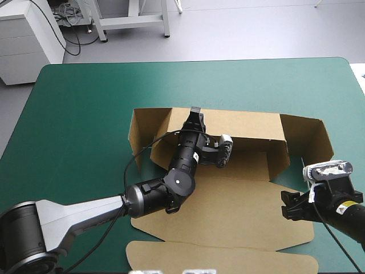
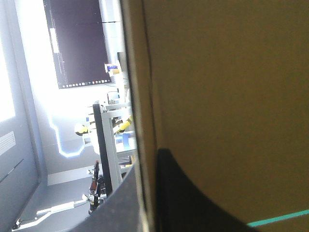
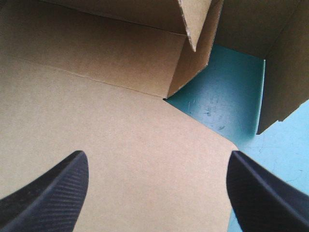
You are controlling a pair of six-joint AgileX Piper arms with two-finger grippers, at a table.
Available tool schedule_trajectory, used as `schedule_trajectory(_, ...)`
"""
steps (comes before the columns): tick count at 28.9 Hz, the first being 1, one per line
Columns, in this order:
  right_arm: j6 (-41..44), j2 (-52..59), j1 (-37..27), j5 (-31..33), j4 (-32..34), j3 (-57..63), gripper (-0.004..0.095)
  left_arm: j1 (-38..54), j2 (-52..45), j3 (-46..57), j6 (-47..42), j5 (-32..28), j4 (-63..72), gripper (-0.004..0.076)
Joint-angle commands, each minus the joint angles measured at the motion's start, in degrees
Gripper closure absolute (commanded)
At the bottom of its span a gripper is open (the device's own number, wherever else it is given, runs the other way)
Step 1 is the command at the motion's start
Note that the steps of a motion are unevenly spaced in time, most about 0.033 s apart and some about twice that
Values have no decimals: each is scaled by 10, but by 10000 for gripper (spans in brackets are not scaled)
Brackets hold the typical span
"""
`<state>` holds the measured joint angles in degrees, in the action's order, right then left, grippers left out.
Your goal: Fold the box
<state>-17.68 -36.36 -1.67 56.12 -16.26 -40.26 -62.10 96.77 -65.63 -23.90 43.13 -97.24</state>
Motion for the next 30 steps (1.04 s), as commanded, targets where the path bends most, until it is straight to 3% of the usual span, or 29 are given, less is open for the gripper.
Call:
schedule_trajectory(1,6,0,-1,-30,-34,-15,166,-8,-22,-11,-3,4,-38,734)
schedule_trajectory(13,18,0,-1,-18,-45,-38,237,-8,-22,-11,-3,4,-38,734)
schedule_trajectory(18,78,-14,-1,-18,42,-117,238,-8,-22,-11,-3,4,-38,734)
schedule_trajectory(23,131,-95,-1,-16,133,-241,237,-8,-22,-11,-3,6,-36,734)
schedule_trajectory(30,147,-246,-1,-17,124,-379,238,-8,-22,-11,-23,26,-35,734)
